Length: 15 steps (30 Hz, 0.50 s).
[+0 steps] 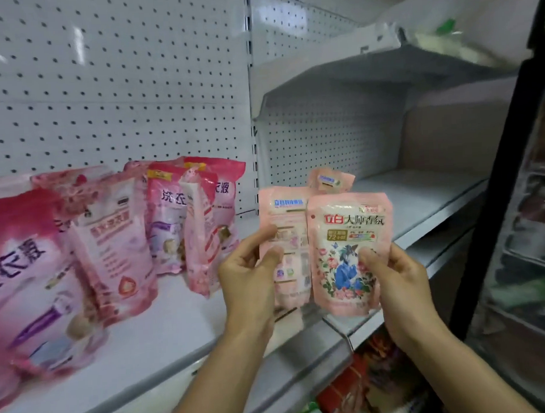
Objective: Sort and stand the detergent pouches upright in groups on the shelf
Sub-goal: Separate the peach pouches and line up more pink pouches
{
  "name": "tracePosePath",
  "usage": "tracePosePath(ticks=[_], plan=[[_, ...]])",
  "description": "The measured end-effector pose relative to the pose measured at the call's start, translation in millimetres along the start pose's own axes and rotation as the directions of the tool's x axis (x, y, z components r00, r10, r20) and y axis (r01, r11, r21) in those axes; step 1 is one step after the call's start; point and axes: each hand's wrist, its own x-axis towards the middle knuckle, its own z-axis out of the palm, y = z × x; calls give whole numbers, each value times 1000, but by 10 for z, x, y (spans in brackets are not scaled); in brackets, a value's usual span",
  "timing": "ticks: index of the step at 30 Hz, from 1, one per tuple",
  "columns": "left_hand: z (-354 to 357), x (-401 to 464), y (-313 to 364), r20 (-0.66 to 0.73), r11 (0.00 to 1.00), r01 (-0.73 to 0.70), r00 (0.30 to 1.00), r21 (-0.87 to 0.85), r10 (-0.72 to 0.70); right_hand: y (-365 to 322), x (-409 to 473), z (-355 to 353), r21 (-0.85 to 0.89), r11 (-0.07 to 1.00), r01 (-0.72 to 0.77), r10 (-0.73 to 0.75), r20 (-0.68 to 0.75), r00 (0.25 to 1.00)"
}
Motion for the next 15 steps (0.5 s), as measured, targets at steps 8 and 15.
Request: tracePosePath(ticks=[8,15], plan=[[567,533,-534,-267,983,-181,950,-41,164,124,946,60,19,999,45,-46,58,997],[645,563,-833,-250,960,-88,956,264,156,560,1453,-32,-55,997,-50,59,178,982]])
